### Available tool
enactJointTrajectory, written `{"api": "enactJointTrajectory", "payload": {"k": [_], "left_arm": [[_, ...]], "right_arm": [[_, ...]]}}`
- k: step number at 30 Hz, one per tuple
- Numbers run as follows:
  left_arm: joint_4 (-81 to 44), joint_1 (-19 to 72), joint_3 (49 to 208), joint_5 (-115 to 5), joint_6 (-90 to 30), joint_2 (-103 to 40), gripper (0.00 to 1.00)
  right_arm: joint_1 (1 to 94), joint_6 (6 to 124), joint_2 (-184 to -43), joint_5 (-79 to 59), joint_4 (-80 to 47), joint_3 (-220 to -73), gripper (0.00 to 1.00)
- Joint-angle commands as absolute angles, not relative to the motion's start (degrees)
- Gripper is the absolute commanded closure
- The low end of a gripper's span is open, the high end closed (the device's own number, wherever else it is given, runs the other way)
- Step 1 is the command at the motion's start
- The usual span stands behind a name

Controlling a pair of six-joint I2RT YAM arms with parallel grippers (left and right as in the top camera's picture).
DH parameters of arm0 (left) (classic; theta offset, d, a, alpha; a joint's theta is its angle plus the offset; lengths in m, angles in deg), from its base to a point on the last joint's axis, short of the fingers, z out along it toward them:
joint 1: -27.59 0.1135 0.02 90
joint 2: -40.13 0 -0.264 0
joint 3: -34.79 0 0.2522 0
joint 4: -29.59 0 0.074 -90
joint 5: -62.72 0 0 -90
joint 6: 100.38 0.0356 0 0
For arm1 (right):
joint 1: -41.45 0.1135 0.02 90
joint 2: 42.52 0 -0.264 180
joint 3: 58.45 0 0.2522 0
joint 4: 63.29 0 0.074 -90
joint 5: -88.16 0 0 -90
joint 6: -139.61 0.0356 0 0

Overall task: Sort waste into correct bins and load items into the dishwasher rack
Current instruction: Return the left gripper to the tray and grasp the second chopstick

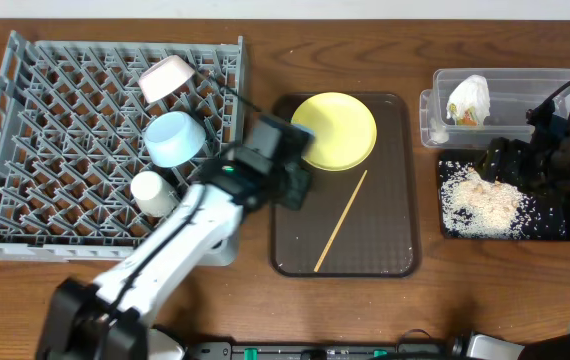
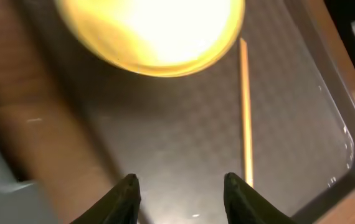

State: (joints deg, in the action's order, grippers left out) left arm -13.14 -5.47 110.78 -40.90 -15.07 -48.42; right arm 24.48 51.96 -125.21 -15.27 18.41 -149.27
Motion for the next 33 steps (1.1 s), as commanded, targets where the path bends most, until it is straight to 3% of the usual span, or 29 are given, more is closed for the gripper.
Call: {"api": "enactJointTrajectory", "payload": {"k": [1,18,24,30,33], "left_arm": [[-11.68,-9.77,110.65,-41.62,-16.25,-53.12,0.54],[-3.11,-21.12,110.65,-35.55,-21.89,-69.34,0.54],[-3.35,-21.14,110.65,-35.55,-22.15,-69.66,0.73],[-3.40,-21.14,110.65,-35.57,-24.05,-69.66,0.85],[-3.40,-21.14,110.65,-35.55,-24.05,-69.66,0.86]], "right_arm": [[25.07,51.24,-125.15,-15.33,18.44,-150.08,0.15],[25.09,51.24,-125.15,-15.33,18.35,-150.08,0.14],[25.07,51.24,-125.15,-15.33,18.41,-150.08,0.14],[25.07,51.24,-125.15,-15.33,18.44,-150.08,0.14],[25.09,51.24,-125.15,-15.36,18.44,-150.08,0.14]]}}
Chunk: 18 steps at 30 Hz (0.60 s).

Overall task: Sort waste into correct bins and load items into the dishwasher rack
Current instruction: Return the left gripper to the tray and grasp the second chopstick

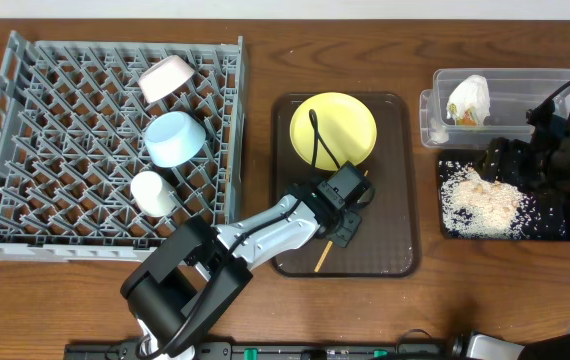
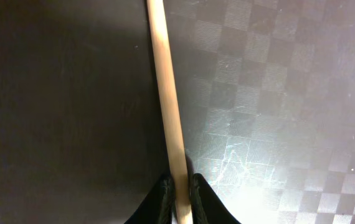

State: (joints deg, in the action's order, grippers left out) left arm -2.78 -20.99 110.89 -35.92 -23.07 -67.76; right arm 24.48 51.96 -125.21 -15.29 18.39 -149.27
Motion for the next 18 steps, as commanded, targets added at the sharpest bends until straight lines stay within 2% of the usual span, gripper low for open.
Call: {"api": "enactJointTrajectory", "payload": {"k": [1,13,18], "left_arm": [[-3.48,-21.14,110.65,-35.53,-24.05,-69.66,0.87],[-4.62,-24.44,110.65,-25.49,-24.69,-69.66,0.85],[-4.60,-25.75,110.67,-24.58,-24.62,-69.55,0.90]], "right_arm": [[25.09,51.24,-125.15,-15.36,18.44,-150.08,0.14],[25.00,51.24,-125.15,-15.33,18.57,-150.08,0.14],[25.03,51.24,-125.15,-15.36,18.87,-150.08,0.14]]}}
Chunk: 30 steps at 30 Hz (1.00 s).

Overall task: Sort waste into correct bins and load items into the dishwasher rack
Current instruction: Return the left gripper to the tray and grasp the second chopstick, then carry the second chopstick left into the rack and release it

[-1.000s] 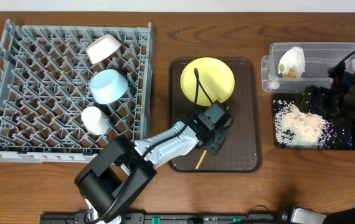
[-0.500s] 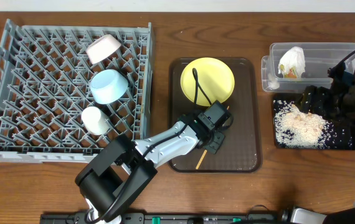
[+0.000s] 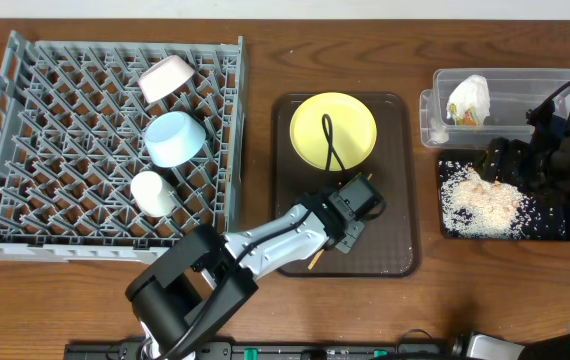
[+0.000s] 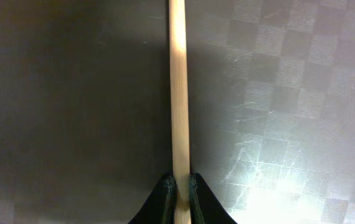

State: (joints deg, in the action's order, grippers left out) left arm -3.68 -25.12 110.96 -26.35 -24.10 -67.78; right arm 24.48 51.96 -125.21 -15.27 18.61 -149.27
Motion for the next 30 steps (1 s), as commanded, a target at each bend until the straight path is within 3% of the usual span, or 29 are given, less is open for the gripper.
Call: {"api": "enactJointTrajectory", "payload": {"k": [1,17,30], "left_arm": [[-4.64,-25.75,110.74,-24.58,-24.62,-69.34,0.92],[-10.30,-21.95,111.16,-21.78,-21.36,-53.90,0.94],[-14.04,2.97,111.13,-18.83,-21.34,-42.67,0.93]], "right_arm": [[24.96,51.24,-125.15,-15.33,19.00,-150.08,0.14],[24.92,51.02,-125.15,-15.33,19.03,-150.08,0.14],[24.92,51.04,-125.15,-15.33,19.00,-150.08,0.14]]}}
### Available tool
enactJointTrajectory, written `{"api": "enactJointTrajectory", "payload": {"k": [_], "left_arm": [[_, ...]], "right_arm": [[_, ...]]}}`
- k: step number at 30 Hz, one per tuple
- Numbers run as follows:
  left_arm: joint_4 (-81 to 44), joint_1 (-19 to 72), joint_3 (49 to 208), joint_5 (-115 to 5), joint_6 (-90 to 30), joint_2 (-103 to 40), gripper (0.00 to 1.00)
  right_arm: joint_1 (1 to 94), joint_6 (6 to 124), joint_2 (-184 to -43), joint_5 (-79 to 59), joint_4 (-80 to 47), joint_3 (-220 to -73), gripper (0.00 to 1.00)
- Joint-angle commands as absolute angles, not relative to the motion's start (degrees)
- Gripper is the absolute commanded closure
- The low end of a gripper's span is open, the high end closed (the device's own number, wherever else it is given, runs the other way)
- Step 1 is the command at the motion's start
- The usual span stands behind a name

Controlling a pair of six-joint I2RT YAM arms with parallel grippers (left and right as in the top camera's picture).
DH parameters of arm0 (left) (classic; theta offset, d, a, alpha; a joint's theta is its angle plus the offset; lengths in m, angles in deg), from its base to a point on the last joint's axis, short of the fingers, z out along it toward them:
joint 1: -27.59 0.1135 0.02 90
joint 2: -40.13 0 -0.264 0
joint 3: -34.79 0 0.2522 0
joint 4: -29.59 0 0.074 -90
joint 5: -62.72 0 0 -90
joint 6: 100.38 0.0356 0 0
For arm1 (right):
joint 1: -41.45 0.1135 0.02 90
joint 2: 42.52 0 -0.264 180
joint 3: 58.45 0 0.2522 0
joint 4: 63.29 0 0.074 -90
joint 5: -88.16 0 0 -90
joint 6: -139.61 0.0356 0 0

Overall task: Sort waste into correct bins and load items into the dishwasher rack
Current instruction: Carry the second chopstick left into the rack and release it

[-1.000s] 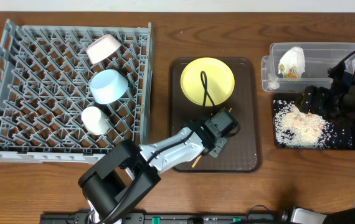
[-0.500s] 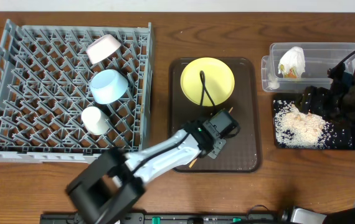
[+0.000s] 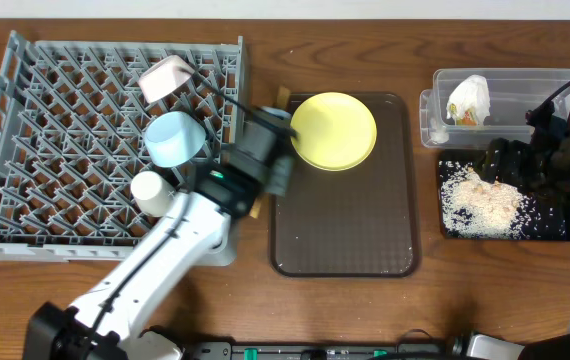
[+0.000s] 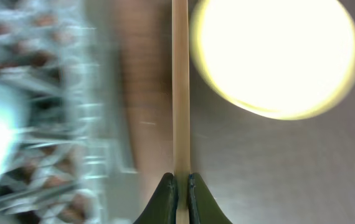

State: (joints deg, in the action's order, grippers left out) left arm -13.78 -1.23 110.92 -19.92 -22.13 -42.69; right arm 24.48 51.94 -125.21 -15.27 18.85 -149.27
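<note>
My left gripper (image 4: 180, 185) is shut on a long wooden chopstick (image 4: 180, 87), held above the gap between rack and tray. In the overhead view the left gripper (image 3: 263, 170) hangs over the tray's left edge, and the chopstick's far tip (image 3: 280, 99) pokes out beside the yellow plate (image 3: 335, 130). The plate lies on the brown tray (image 3: 345, 240). The grey dishwasher rack (image 3: 55, 150) holds a pink bowl (image 3: 168, 78), a blue bowl (image 3: 173, 138) and a white cup (image 3: 150, 190). My right gripper (image 3: 505, 160) rests over a black mat; its jaws are too dark to read.
The black mat (image 3: 555, 225) at the right carries a pile of rice-like scraps (image 3: 480, 200). Behind it a clear plastic bin (image 3: 525, 85) holds a crumpled wrapper (image 3: 469, 100). The left wrist view is blurred on the rack side.
My left gripper, shut on the chopstick low over the middle of the tray, is now higher and further left, at the tray's left edge by the rack, chopstick still held.
First my left gripper was open over the tray's left part, with the chopstick lying on the tray. Then it was shut on the chopstick down on the tray, and stayed so. Now the chopstick is off the tray, near the rack. The right arm has stayed put.
</note>
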Motion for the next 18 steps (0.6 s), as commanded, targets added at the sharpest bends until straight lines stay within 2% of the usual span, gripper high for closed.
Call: {"api": "enactJointTrajectory", "payload": {"k": [1,6,12,14,18], "left_arm": [[-14.04,4.87,111.13,-19.20,-21.34,-43.04,0.93],[-14.15,9.92,111.02,-20.18,-19.38,-45.49,0.93],[-14.06,11.93,111.02,-20.18,-18.30,-48.24,0.92],[-14.11,11.89,111.02,-20.25,-18.30,-48.59,0.78],[-13.89,11.54,111.07,-20.45,-16.80,-47.89,0.65]], "right_arm": [[24.92,51.04,-125.15,-15.36,19.00,-150.08,0.14],[24.92,51.06,-125.15,-15.36,19.03,-150.08,0.14],[24.92,51.04,-125.15,-15.36,19.03,-150.08,0.14],[24.92,51.04,-125.15,-15.33,19.00,-150.08,0.14],[24.92,51.04,-125.15,-15.33,19.00,-150.08,0.14]]}}
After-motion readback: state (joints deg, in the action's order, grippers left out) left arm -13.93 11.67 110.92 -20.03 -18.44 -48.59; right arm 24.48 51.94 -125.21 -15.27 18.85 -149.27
